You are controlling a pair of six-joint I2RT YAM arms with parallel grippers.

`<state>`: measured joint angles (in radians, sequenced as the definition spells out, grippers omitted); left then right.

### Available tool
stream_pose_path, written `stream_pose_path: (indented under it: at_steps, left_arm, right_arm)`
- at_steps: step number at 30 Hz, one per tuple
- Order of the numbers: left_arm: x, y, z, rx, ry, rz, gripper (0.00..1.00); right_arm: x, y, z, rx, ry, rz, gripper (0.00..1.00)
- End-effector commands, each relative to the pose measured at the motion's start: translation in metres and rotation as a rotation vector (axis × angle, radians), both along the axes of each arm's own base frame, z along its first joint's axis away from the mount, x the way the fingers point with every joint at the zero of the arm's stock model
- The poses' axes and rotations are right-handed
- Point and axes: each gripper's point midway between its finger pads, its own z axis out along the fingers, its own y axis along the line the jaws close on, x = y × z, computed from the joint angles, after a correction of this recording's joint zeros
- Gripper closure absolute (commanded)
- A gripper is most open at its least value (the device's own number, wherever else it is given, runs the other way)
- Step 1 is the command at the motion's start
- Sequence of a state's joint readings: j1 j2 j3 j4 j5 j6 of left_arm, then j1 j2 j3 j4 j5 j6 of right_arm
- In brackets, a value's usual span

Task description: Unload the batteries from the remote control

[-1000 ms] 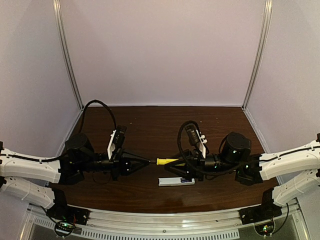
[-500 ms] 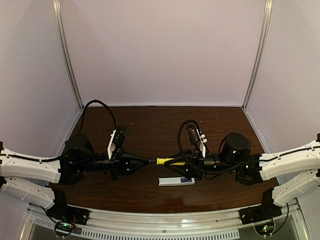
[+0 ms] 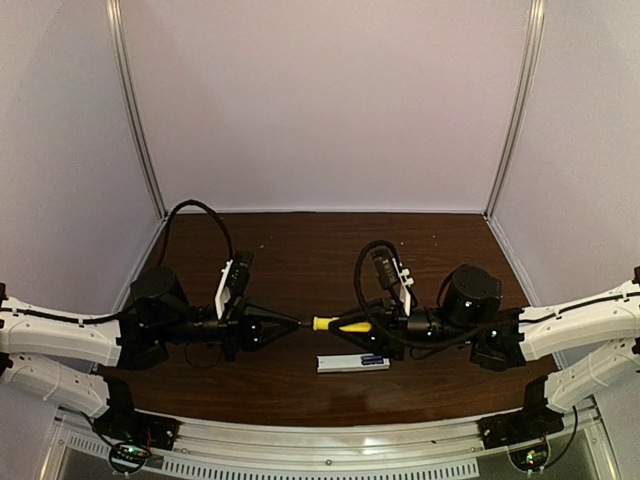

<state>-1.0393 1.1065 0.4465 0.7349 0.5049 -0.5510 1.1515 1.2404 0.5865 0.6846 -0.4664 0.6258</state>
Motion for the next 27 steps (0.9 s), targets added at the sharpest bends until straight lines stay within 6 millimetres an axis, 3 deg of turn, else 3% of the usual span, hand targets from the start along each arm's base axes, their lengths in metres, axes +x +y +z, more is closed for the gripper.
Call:
stream_pose_path:
  at_steps: [1,4,7,12,15,27]
  left_arm:
    - [0.011,0.002,-0.002,0.003,-0.009,0.058,1.00]
    - [0.012,0.002,-0.003,0.008,-0.015,0.068,0.98]
    - [0.013,0.003,-0.003,0.013,-0.021,0.077,0.90]
    - [0.023,0.006,-0.008,0.037,-0.032,0.142,0.61]
    - [0.027,0.009,-0.010,0.044,-0.048,0.177,0.50]
    - [0.051,0.018,-0.024,0.092,-0.058,0.325,0.33]
  right_arm:
    - [0.000,0.006,0.002,-0.009,-0.010,-0.004,0.96]
    - [0.002,0.005,0.001,-0.016,-0.006,-0.014,1.00]
    - [0.004,0.004,-0.002,-0.031,-0.001,-0.030,1.00]
    - [0.014,-0.003,-0.011,-0.080,0.006,-0.104,1.00]
    - [0.023,-0.009,-0.015,-0.113,0.006,-0.162,1.00]
    - [0.064,-0.054,-0.024,-0.208,-0.042,-0.452,1.00]
